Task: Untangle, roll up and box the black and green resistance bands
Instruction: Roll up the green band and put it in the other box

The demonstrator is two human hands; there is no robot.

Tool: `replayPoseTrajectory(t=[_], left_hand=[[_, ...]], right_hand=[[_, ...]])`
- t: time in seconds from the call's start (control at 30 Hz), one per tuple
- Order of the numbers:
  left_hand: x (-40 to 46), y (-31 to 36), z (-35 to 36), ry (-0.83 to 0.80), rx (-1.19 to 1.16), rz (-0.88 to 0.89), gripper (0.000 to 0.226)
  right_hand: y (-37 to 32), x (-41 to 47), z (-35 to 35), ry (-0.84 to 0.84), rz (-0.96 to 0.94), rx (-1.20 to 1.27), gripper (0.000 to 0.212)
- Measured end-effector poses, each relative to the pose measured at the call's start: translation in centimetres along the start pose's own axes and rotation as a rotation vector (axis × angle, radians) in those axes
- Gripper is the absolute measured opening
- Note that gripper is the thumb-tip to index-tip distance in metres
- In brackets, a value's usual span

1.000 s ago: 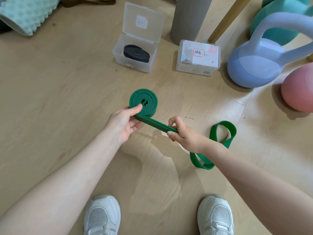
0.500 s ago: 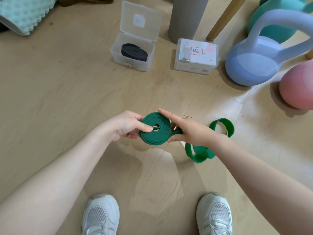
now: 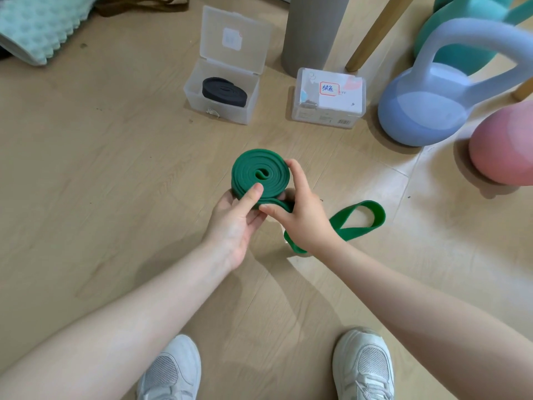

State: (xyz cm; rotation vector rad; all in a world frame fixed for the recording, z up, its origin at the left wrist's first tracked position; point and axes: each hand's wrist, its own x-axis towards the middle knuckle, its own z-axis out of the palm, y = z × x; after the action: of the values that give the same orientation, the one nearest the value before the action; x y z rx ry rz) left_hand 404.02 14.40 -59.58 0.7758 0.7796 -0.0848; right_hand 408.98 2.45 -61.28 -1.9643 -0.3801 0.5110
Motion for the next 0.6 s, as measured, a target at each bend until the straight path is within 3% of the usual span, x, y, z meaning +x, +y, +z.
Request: replayPoseTrajectory(t=[0.2,0.43,0.53,0.6], left_hand=[[-0.1,0.1,0.1,0.005,0.047,0.046,0.032],[0.5,0.9,-0.7,0.121,0.134,0.081,0.027],[0.8,1.6,-1.3,0.137,0.178,0.093,0.023],[1.0,2.1,-1.7,0.12,0.192,0.081,0.023]], right_hand=[[0.3,-0.7,1.0,0.093,0.058,-0.037,0.078],[0.6,-0.6,0.6,-0.061,0.041,-0.195,0.095],[1.0,-1.0,0.9,-0.07,0.037,-0.214,0.083],[1.2,-1.1,0.8,-0.094,0.044,-0.149,0.053]])
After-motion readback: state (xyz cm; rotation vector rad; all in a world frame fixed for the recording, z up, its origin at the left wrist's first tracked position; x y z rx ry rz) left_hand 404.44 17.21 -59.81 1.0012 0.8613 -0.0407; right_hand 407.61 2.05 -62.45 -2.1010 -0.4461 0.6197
